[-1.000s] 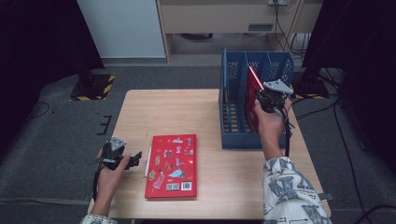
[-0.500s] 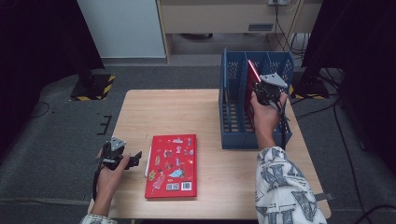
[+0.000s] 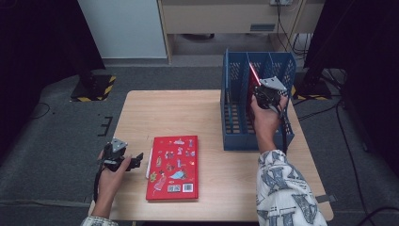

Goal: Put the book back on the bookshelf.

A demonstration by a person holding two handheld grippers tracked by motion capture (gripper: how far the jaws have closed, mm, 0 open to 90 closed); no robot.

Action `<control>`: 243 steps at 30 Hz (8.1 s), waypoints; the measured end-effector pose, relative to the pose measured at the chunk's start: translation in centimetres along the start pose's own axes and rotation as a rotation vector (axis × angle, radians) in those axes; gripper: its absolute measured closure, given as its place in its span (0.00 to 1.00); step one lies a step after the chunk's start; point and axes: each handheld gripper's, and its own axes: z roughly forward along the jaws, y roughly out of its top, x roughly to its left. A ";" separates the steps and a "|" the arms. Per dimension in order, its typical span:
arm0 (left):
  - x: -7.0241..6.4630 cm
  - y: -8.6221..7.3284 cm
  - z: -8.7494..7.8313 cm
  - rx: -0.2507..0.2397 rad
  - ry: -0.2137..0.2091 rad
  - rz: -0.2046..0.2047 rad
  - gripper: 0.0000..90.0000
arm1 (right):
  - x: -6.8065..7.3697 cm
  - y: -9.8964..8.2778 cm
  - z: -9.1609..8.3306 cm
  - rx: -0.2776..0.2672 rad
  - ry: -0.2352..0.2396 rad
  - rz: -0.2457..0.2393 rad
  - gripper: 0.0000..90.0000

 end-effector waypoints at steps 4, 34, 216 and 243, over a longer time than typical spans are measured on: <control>0.1 0.0 0.0 0.002 0.003 -0.002 0.05 | 0.2 0.2 -0.2 0.018 0.003 -0.008 0.86; -0.1 0.0 0.1 0.012 0.004 0.011 0.05 | -0.6 -0.4 -2.2 0.037 0.039 -0.025 0.87; -6.8 0.1 0.6 0.067 -0.330 0.050 0.19 | 19.4 -17.4 -10.9 0.398 0.843 -0.091 0.11; -6.7 -0.1 0.5 0.073 -0.346 0.020 0.20 | 20.0 -17.4 -10.0 0.469 0.886 -0.072 0.00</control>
